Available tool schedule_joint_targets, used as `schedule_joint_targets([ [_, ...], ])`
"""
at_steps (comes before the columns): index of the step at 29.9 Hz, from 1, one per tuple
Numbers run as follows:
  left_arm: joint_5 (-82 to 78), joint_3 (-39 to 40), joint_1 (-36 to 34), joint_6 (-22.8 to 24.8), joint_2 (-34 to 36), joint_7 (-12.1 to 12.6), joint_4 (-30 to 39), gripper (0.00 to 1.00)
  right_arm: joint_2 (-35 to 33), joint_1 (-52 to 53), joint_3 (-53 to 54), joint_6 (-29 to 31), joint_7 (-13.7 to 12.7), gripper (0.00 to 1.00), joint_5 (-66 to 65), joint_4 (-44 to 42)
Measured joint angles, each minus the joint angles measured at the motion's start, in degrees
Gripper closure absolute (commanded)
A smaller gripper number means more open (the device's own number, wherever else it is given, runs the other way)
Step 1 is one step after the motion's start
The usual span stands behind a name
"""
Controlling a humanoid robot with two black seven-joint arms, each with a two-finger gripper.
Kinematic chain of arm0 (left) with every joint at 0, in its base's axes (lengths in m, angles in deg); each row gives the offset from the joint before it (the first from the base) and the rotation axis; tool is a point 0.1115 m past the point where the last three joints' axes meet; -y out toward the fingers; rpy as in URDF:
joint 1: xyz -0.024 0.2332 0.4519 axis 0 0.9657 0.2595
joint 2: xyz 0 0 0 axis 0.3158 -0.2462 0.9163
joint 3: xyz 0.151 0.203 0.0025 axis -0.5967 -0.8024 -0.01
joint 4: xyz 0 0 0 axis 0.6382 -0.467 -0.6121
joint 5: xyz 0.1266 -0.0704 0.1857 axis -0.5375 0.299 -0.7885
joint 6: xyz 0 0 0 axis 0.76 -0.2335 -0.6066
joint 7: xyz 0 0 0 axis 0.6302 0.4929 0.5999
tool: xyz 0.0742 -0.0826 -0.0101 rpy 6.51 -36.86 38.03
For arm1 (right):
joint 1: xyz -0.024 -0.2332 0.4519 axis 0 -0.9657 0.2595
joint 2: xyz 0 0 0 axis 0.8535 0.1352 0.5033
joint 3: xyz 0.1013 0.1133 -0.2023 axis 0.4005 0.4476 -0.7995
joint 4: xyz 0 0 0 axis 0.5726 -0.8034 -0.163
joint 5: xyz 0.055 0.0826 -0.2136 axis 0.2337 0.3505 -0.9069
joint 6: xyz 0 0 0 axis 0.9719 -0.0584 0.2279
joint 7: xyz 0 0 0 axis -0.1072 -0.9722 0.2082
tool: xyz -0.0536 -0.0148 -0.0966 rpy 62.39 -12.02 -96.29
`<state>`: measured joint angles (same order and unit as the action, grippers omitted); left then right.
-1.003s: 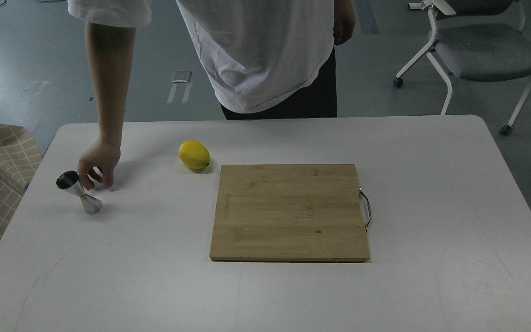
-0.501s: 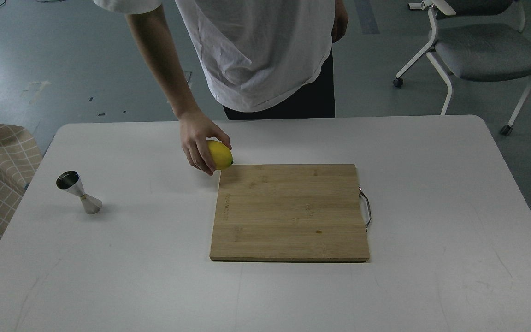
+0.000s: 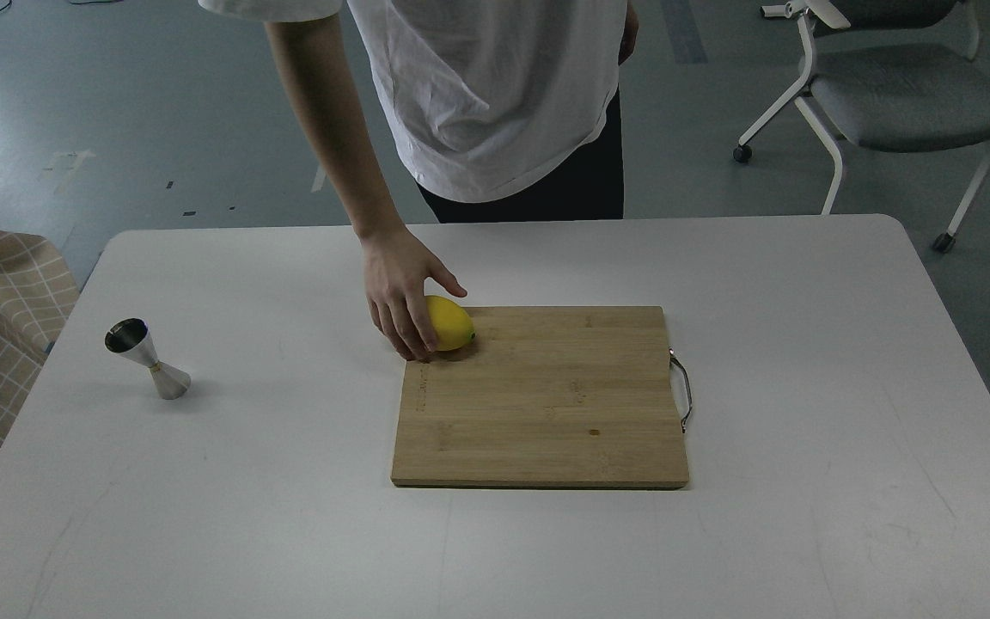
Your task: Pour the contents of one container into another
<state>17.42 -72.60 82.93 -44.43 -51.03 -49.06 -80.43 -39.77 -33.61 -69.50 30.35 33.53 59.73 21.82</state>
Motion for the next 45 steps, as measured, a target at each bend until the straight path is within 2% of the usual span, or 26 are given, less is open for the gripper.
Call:
schedule_joint_targets([
  [45, 0.0, 0.0, 0.0, 0.0, 0.0, 0.0, 0.0, 0.01, 0.0, 0.0, 0.0, 0.0, 0.0, 0.0, 0.0, 0.0],
])
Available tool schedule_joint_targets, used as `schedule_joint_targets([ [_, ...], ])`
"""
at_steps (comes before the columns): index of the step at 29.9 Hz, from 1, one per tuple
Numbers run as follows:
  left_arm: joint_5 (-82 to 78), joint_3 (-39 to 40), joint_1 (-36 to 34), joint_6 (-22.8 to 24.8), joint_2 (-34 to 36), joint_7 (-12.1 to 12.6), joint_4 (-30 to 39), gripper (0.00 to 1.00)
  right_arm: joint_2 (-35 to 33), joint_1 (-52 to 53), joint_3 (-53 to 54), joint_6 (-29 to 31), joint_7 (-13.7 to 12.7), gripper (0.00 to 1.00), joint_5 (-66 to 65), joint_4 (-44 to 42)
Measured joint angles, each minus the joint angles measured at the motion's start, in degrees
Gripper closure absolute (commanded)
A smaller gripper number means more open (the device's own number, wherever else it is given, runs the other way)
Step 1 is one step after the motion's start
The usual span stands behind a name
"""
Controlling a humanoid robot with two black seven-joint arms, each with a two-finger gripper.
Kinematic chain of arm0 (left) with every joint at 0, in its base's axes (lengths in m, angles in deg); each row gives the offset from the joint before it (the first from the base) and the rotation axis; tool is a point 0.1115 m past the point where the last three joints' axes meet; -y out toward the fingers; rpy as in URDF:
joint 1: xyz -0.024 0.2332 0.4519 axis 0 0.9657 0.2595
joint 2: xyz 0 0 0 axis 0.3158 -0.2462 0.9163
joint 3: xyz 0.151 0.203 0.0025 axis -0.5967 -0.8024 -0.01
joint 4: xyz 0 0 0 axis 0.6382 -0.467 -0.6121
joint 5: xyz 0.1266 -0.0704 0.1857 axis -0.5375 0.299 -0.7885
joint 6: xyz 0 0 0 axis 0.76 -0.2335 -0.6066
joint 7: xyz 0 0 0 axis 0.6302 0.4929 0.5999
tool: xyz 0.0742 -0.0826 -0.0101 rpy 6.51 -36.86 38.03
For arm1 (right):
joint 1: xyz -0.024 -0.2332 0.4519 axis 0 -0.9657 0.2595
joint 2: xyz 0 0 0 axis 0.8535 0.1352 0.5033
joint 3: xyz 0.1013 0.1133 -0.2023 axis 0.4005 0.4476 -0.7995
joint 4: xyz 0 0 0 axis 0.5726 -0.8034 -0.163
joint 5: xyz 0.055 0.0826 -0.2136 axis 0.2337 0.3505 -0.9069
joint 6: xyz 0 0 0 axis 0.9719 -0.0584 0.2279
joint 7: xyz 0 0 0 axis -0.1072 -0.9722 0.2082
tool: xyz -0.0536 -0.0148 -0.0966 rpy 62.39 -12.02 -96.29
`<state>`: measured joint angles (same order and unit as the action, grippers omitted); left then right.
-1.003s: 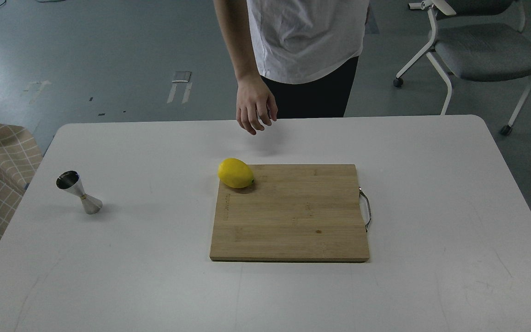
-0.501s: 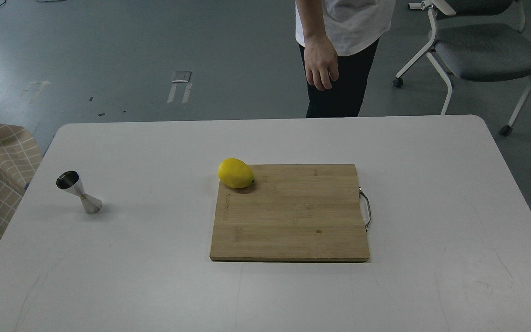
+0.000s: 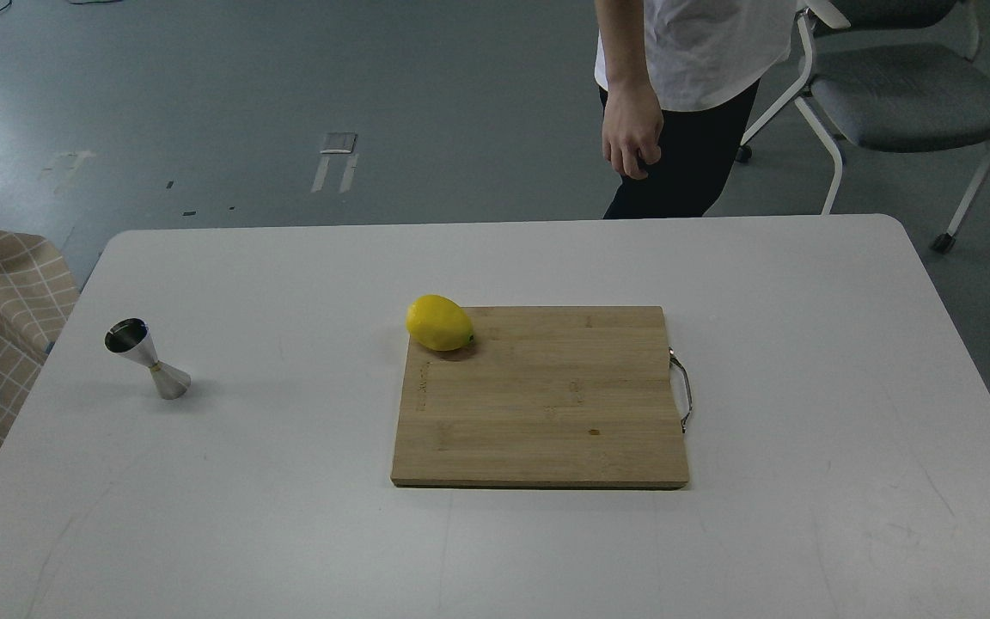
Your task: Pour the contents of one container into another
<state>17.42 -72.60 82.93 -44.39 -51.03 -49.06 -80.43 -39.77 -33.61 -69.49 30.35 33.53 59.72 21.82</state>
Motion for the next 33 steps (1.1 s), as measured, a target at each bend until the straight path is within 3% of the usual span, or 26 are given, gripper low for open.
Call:
schedule_joint_targets([
  [33, 0.0, 0.0, 0.0, 0.0, 0.0, 0.0, 0.0, 0.01, 0.0, 0.0, 0.0, 0.0, 0.0, 0.0, 0.0, 0.0],
])
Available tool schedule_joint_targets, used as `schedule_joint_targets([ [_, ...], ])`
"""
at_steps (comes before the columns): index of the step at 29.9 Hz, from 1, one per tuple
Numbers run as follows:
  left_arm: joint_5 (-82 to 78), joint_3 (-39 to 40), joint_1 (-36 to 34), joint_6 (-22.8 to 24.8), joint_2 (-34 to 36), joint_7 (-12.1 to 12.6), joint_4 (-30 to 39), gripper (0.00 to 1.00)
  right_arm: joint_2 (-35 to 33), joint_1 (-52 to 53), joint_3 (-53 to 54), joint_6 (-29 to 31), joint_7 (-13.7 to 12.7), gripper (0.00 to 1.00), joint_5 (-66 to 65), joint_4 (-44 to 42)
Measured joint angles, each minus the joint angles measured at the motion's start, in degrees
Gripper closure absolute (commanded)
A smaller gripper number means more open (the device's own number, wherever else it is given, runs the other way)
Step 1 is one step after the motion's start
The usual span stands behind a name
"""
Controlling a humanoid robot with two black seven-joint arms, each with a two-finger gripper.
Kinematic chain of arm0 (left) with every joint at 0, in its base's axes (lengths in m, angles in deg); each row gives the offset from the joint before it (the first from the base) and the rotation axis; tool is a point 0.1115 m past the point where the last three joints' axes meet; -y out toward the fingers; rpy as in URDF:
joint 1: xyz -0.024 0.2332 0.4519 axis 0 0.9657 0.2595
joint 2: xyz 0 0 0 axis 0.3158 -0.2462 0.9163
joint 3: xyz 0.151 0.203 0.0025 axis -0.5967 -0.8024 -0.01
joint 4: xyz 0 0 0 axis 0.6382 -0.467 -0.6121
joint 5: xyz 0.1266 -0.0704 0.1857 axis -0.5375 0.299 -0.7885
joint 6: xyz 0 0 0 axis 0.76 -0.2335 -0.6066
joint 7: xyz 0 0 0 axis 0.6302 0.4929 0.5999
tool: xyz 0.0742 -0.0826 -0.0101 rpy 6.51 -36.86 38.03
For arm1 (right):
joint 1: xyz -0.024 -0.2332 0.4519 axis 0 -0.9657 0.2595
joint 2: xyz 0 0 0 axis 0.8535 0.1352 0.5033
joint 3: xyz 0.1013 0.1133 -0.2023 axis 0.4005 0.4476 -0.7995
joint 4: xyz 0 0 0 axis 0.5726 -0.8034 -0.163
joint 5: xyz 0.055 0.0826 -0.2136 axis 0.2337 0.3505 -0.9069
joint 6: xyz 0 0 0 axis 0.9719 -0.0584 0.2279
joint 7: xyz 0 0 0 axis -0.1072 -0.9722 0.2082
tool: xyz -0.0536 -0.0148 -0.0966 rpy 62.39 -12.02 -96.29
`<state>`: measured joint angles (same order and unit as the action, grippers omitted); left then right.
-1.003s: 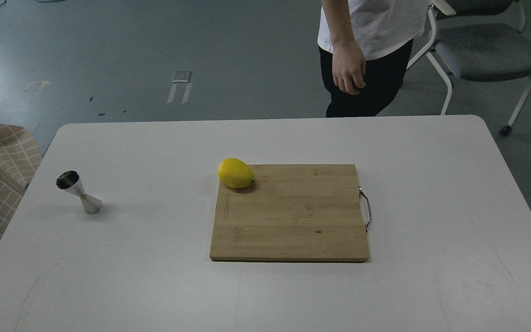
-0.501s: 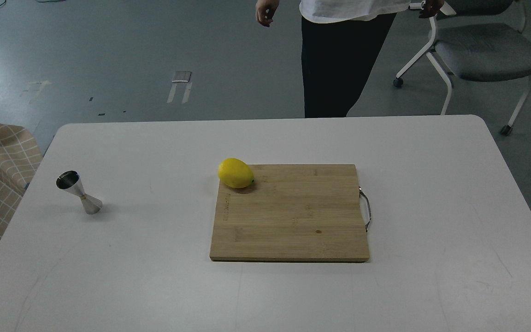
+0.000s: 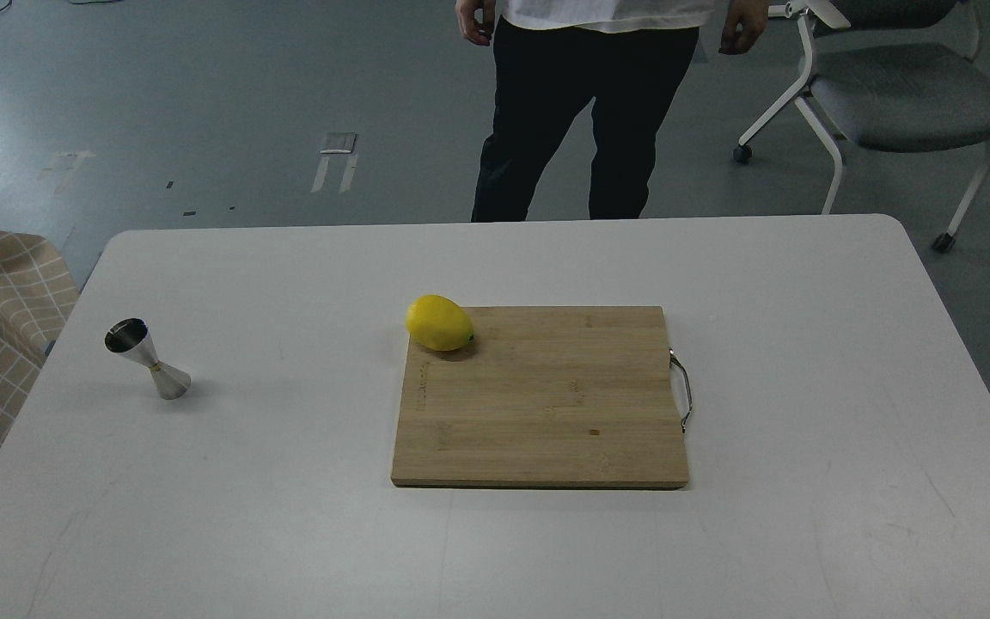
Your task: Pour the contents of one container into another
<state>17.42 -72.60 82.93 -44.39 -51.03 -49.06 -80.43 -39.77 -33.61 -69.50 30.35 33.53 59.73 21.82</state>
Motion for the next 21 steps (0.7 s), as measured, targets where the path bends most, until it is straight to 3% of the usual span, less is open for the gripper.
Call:
schedule_joint_targets([
  [21, 0.0, 0.0, 0.0, 0.0, 0.0, 0.0, 0.0, 0.01, 0.0, 0.0, 0.0, 0.0, 0.0, 0.0, 0.0, 0.0],
])
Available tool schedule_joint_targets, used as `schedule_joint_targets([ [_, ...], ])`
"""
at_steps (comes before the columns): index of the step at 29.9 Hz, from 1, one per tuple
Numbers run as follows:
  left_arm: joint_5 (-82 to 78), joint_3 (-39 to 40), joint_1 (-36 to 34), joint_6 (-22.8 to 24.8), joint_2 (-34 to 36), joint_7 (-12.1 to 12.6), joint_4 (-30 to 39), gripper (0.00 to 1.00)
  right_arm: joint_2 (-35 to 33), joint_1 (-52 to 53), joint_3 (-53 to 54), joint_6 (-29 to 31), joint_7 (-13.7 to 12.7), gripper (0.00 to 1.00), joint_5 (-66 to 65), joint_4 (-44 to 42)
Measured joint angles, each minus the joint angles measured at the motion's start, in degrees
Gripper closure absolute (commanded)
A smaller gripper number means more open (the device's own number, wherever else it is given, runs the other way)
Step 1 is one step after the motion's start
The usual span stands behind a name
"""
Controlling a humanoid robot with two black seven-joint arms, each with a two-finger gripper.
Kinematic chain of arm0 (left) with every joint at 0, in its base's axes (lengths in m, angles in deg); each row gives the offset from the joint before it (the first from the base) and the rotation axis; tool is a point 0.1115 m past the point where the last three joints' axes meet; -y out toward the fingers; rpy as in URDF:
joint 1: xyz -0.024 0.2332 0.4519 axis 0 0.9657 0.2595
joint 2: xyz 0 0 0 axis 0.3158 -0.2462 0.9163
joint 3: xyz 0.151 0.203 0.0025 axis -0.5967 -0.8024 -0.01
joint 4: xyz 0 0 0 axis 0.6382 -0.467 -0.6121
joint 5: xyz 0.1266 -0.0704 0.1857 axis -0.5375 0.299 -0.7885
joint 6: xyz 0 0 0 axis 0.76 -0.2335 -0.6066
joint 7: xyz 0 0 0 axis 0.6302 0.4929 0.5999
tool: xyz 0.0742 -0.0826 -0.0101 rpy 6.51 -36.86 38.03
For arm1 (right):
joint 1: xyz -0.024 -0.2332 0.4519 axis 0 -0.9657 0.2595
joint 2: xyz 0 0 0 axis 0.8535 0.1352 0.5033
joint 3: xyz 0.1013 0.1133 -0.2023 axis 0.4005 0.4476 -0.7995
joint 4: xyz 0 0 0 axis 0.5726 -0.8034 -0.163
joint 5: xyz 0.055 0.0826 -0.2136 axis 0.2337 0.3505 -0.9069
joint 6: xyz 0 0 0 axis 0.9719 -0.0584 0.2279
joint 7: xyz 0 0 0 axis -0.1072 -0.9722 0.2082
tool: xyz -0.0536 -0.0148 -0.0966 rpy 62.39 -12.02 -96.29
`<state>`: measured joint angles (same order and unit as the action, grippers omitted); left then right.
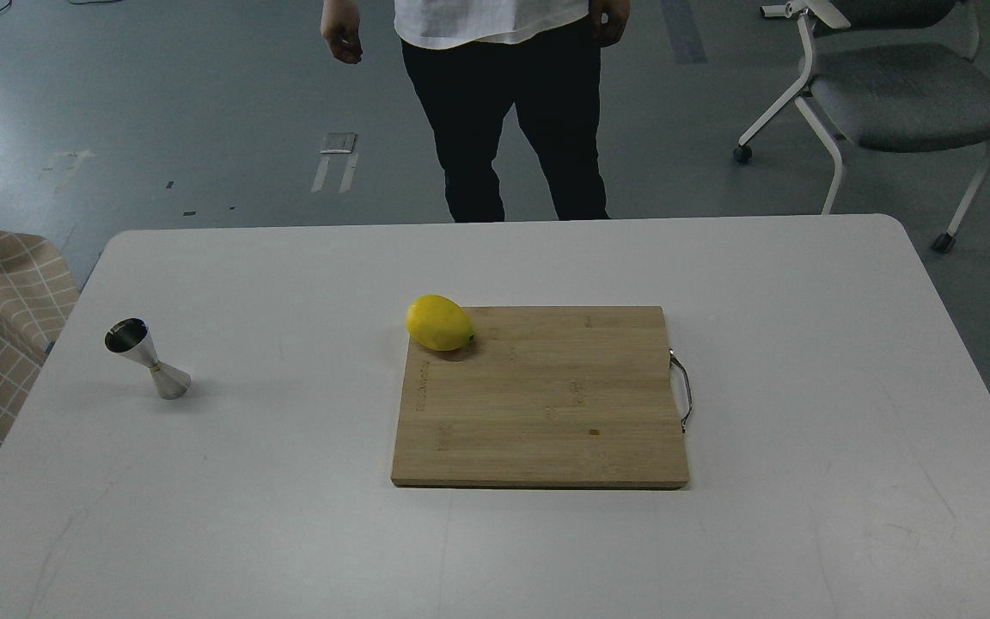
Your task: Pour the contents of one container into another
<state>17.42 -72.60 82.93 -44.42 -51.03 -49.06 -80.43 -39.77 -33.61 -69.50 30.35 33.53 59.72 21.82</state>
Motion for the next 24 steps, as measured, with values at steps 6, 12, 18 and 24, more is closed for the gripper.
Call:
schedule_joint_targets([
  [6, 0.0, 0.0, 0.0, 0.0, 0.0, 0.0, 0.0, 0.01, 0.0, 0.0, 0.0, 0.0, 0.0, 0.0, 0.0, 0.0],
  [12, 0.0, 0.0, 0.0, 0.0, 0.0, 0.0, 0.0, 0.01, 0.0, 0.0, 0.0, 0.0, 0.0, 0.0, 0.0, 0.0],
  [18, 0.0, 0.0, 0.0, 0.0, 0.0, 0.0, 0.0, 0.01, 0.0, 0.0, 0.0, 0.0, 0.0, 0.0, 0.0, 0.0],
  [24, 0.0, 0.0, 0.0, 0.0, 0.0, 0.0, 0.0, 0.01, 0.0, 0.0, 0.0, 0.0, 0.0, 0.0, 0.0, 0.0],
])
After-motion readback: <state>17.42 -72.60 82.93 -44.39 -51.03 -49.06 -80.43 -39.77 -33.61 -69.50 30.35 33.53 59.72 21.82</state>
